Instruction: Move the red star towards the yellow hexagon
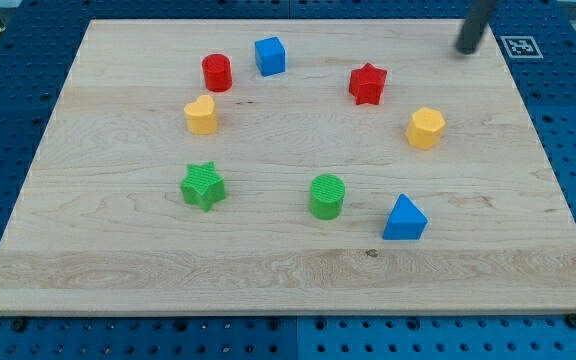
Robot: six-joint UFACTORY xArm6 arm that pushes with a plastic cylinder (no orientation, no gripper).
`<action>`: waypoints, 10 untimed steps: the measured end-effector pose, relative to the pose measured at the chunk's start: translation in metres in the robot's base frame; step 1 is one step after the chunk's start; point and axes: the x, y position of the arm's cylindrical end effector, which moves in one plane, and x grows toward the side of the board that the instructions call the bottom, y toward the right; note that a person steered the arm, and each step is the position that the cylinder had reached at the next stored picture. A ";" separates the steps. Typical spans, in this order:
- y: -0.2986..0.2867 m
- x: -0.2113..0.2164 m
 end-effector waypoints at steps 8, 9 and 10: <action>-0.073 0.099; -0.062 0.126; -0.045 0.148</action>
